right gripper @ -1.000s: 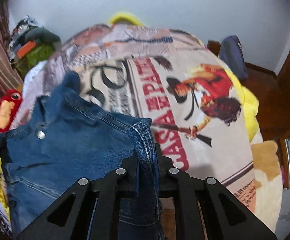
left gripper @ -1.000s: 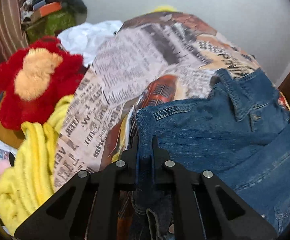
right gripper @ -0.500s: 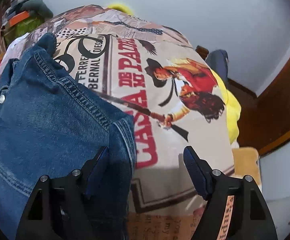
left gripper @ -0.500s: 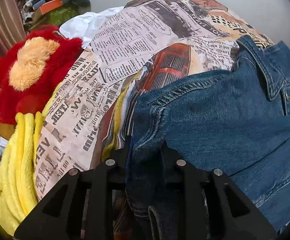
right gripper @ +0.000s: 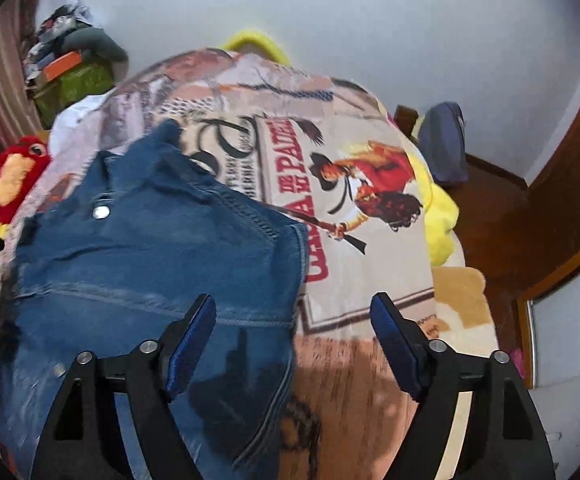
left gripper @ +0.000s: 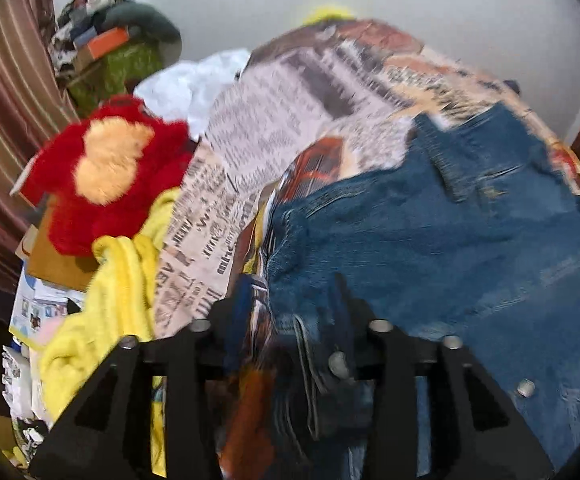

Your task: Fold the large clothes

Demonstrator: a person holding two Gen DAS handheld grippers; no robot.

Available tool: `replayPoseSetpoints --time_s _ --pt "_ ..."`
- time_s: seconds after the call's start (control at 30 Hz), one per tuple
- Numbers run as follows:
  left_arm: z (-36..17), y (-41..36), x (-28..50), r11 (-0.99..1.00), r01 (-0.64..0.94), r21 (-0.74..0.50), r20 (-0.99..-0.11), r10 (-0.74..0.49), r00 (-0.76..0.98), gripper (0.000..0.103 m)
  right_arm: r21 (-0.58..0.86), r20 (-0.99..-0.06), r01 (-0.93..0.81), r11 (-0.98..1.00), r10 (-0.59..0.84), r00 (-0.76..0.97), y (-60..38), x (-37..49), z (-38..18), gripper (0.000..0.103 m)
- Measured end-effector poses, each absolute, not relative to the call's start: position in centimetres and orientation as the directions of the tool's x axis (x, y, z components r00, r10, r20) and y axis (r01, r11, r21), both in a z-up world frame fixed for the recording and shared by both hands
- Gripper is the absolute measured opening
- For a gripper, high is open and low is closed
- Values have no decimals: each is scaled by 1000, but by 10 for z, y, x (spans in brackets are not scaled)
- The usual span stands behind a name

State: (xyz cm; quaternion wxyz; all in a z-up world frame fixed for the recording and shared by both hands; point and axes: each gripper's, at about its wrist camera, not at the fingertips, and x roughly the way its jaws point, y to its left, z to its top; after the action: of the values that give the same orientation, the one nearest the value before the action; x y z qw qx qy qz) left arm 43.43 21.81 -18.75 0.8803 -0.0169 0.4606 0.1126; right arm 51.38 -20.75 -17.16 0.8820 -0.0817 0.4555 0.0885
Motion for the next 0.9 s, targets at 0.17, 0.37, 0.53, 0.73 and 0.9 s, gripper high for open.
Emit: replayPoseSetpoints --time_s 0.17,0.37,0.53,0.73,0.9 --pt "-141 199 390 981 -182 61 -754 164 637 70 -15 -790 -254 967 144 597 -205 468 -138 84" --pt "-115 184 336 990 -139 2 -718 98 689 83 46 -773 -281 959 212 598 -208 411 -118 86" --pt "-123 182 296 989 -143 -40 -730 69 680 83 57 -770 -291 955 227 596 -212 363 -124 91" --pt "-166 192 255 978 -182 -98 -791 35 611 83 70 -811 -292 954 224 540 -216 314 -155 91" --pt "-219 203 223 960 -235 -155 -860 -14 510 83 85 -842 -257 963 207 497 -225 288 -184 91"
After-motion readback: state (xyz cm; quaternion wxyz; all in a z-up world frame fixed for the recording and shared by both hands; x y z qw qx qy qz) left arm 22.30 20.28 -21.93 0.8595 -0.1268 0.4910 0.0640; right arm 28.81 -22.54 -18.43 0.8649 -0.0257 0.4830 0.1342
